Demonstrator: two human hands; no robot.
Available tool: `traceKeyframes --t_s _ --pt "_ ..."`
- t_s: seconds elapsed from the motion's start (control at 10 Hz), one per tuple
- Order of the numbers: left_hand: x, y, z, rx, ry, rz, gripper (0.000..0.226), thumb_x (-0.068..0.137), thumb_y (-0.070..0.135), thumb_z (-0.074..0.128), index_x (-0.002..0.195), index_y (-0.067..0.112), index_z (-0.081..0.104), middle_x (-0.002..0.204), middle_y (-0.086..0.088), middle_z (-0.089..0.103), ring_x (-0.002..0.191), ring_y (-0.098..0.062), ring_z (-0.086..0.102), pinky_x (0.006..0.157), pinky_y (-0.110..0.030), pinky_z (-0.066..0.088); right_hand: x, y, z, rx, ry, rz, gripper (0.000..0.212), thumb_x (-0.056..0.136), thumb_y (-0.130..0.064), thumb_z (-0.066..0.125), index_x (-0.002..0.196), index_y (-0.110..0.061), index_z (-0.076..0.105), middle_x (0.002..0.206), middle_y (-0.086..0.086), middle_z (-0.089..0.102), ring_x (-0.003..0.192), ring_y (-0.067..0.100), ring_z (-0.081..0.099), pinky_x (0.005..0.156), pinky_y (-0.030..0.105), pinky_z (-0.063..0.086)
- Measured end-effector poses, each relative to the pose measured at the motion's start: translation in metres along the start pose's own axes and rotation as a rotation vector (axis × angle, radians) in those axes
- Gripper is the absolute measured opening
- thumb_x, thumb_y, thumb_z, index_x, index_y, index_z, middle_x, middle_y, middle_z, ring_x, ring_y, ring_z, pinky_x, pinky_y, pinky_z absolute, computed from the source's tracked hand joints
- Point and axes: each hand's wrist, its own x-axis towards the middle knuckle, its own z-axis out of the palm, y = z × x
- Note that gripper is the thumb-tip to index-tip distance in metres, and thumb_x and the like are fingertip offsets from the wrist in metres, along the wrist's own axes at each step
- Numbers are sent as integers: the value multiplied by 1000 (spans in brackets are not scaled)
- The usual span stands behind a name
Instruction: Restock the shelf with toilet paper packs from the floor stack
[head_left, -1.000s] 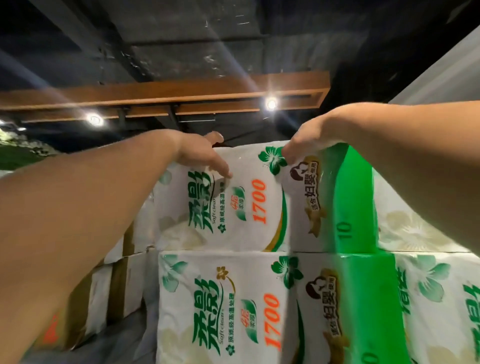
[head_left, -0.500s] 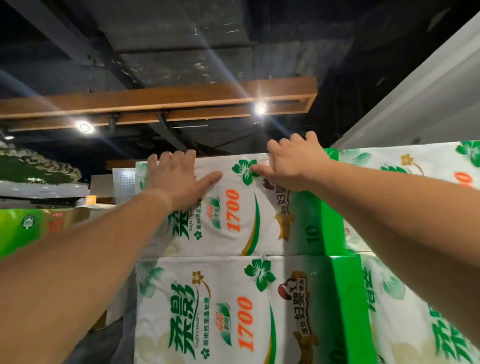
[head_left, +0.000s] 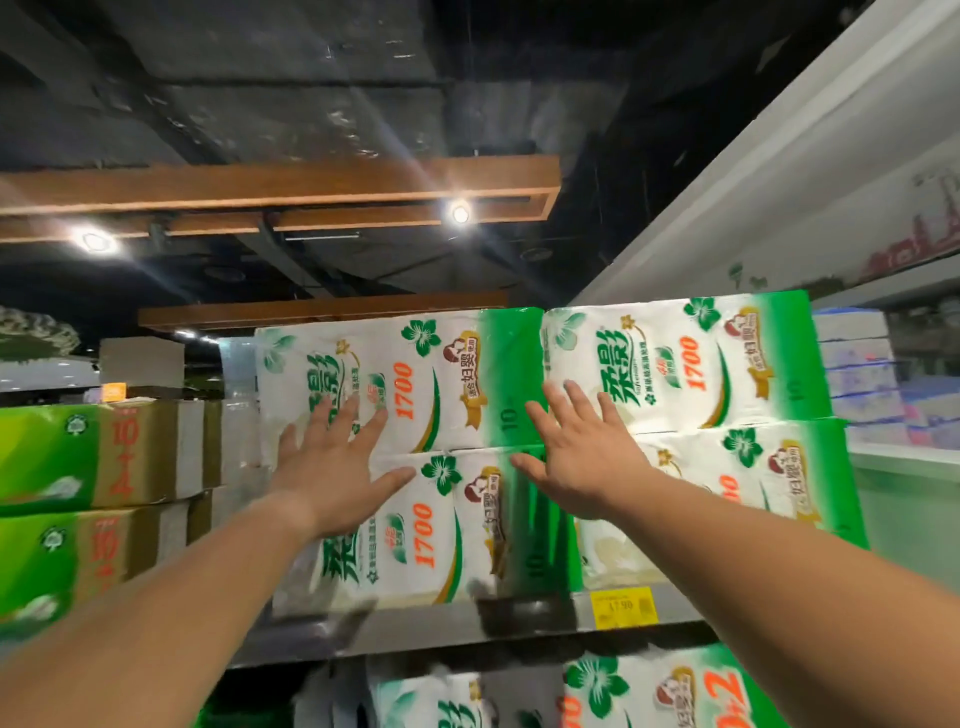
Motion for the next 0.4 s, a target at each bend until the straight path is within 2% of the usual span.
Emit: traceKeyframes --t_s 0.2,0.4 --pt "-107 47 -24 -64 -114 68 87 90 84 21 160 42 -10 168 5 -21 153 -25 -24 123 -56 -8 -126 15 -34 40 -158 70 82 97 -72 11 162 -24 2 170 5 -10 155 26 -13 123 54 -5" --pt "-176 88 -77 -62 -116 97 86 90 84 21 160 42 -8 169 4 -18 154 -26 -21 123 -57 -7 -215 42 -86 78 -210 139 83 96 -74 12 162 -26 0 169 4 -14 155 27 -14 123 55 -6"
